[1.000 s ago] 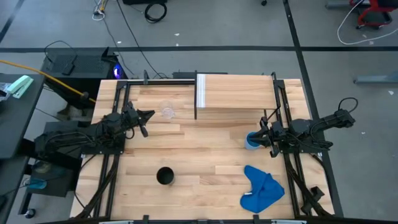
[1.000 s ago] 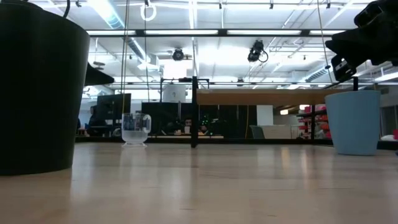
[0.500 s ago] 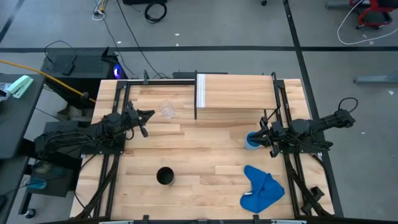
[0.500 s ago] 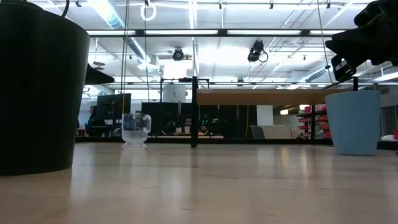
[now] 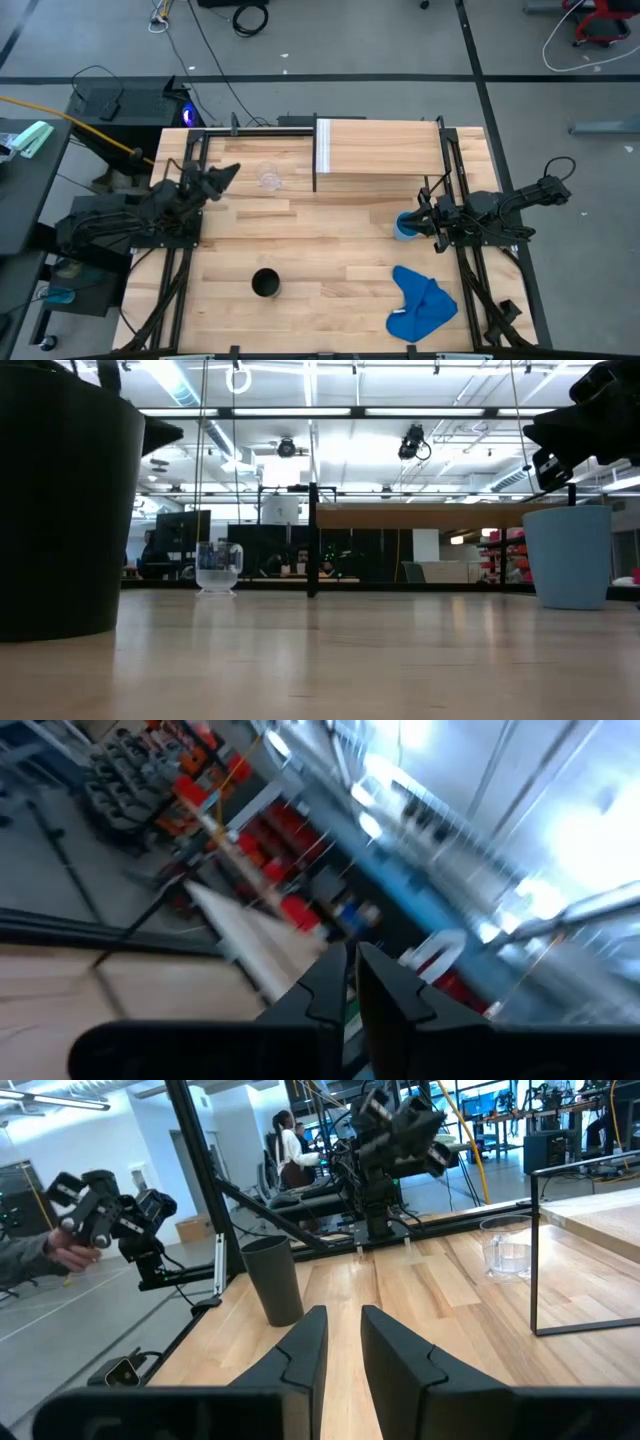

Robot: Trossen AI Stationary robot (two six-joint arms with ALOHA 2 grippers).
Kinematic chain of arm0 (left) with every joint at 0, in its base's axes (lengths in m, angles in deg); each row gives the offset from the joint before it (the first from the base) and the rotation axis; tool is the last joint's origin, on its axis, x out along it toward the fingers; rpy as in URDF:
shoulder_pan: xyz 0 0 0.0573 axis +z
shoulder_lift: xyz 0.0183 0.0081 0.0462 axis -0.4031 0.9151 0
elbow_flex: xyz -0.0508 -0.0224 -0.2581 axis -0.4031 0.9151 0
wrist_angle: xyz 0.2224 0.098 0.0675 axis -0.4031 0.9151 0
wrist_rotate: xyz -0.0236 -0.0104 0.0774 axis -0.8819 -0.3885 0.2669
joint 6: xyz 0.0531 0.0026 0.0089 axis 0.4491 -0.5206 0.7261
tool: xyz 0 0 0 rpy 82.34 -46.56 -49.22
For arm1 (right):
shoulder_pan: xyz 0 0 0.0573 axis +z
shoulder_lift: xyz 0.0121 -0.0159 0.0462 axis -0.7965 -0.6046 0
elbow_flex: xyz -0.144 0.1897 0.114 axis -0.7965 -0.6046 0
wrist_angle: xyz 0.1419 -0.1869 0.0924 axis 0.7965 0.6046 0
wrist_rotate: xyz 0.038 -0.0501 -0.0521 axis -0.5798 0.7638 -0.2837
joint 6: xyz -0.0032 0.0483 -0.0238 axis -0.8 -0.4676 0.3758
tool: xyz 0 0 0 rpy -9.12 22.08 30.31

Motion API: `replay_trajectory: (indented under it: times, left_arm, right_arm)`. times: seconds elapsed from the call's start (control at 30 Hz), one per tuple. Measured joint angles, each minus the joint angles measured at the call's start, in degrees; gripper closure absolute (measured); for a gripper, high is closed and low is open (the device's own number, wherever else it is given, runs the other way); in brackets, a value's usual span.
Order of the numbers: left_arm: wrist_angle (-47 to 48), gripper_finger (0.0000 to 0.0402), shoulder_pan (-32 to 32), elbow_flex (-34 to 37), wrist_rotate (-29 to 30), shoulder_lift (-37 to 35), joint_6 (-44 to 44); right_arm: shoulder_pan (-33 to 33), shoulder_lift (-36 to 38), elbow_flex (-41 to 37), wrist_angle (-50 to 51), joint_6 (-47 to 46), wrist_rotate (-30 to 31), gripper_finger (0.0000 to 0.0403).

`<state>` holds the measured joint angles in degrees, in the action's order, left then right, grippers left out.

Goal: Stack small to large cups/mugs on shelf
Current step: Move the transparent cup to the center of the table

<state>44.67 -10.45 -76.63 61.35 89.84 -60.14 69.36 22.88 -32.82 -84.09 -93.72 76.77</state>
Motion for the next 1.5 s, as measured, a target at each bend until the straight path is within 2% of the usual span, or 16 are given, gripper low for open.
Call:
replay_trajectory:
  times: [0.17, 0.27, 0.43, 0.57, 0.67, 0.8, 1.03, 1.23, 1.3, 1.37, 1.43, 1.5]
  left_arm:
    - [-2.83, 0.0368, 0.0, 0.0, 1.69, 0.03, -1.26]
    - [-9.51, 0.0372, 0.0, -0.2, 5.11, 0.01, -1.24]
    - [-24.99, 0.0376, 0.02, -6.99, 6.26, -0.12, 15.97]
    - [-21.48, 0.0373, 0.02, -18.66, 5.49, 0.03, 31.05]
    - [-8.25, 0.037, 0.02, -29.19, 5.48, 0.69, 38.73]
    - [14.55, 0.0373, 0.02, -43.77, 8.98, 6.52, 39.54]
    - [55.62, 0.0378, 0.04, -69.67, 23.8, 24.3, 31.69]
    - [86.79, 0.0372, 4.79, -89.23, 25.26, 38.18, 21.41]
    - [95.2, 0.037, 7.94, -93.83, 23.73, 42.26, 18.38]
    - [100.9, 0.0369, 12.08, -96.66, 18.97, 45.9, 17.14]
    - [103.07, 0.0371, 16.66, -97.71, 11.29, 48.88, 17.98]
    - [103.34, 0.0372, 21.39, -97.72, 1.15, 51.83, 20.61]
  right_arm:
    - [0.02, 0.01, 0.0, -0.01, -0.01, 0.0, 0.033]
    - [0.0, 0.01, 0.0, 0.0, -0.01, 0.0, 0.033]
    - [0.02, 0.01, -0.01, 0.0, 0.0, 0.0, 0.033]
    - [0.01, 0.0, 0.0, 0.0, 0.0, 0.0, 0.033]
    - [0.02, 0.01, -0.02, -0.01, -0.01, 0.0, 0.033]
    - [0.02, 0.01, -0.01, -0.02, -0.02, 0.0, 0.033]
    - [0.02, 0.0, 0.0, -0.01, 0.0, 0.0, 0.033]
    - [0.0, 0.02, 0.0, -0.02, -0.01, 0.0, 0.033]
    - [0.01, 0.0, -0.01, -0.02, 0.0, 0.0, 0.033]
    - [0.02, 0.0, 0.0, -0.02, -0.02, 0.0, 0.033]
    - [0.02, 0.0, 0.0, -0.02, -0.02, 0.0, 0.033]
    - [0.0, 0.0, 0.0, -0.02, 0.0, 0.0, 0.033]
